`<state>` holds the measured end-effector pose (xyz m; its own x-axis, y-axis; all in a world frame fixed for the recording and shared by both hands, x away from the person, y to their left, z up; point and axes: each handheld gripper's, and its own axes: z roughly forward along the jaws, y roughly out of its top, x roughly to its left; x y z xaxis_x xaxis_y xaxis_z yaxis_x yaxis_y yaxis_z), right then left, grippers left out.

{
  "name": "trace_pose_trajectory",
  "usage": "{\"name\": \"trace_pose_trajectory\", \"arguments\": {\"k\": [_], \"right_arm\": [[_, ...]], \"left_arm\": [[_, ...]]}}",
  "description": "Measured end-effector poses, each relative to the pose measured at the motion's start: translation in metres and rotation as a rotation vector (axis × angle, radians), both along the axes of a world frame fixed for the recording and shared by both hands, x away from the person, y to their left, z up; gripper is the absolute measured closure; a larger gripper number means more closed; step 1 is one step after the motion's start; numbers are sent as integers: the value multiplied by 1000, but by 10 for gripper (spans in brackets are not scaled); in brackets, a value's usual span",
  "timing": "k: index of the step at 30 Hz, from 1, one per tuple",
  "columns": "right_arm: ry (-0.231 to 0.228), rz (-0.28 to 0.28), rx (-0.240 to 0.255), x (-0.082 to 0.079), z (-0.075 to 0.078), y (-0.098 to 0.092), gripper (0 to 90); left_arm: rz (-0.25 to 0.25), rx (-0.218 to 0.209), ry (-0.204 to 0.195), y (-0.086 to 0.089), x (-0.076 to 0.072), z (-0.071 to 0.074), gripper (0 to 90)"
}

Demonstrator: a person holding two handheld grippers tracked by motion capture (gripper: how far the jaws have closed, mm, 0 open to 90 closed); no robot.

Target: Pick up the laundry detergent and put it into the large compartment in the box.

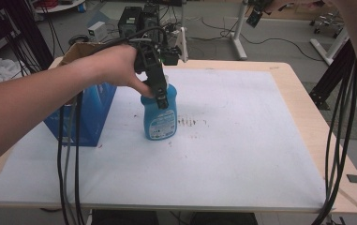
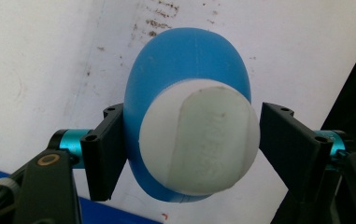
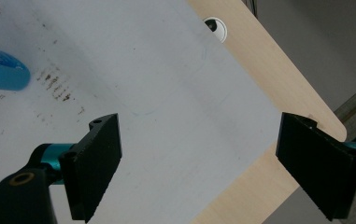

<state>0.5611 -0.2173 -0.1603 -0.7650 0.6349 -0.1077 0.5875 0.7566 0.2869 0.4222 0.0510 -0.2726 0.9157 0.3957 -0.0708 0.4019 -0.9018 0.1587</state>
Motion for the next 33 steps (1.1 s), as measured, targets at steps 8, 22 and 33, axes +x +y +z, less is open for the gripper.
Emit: {"name": "trace_pose_trajectory", "arguments": {"k": [8, 22, 33], "right_arm": [[1, -1, 1, -1, -1, -1, 137], [1, -1, 6, -2, -1, -2, 137], [3, 2, 9, -1, -3, 0, 137]], "left_arm": [[4, -6, 2, 0, 0, 0, 291], [-3, 15, -2, -1, 0, 1, 321], [-9, 45, -34, -4, 0, 0, 359]]}}
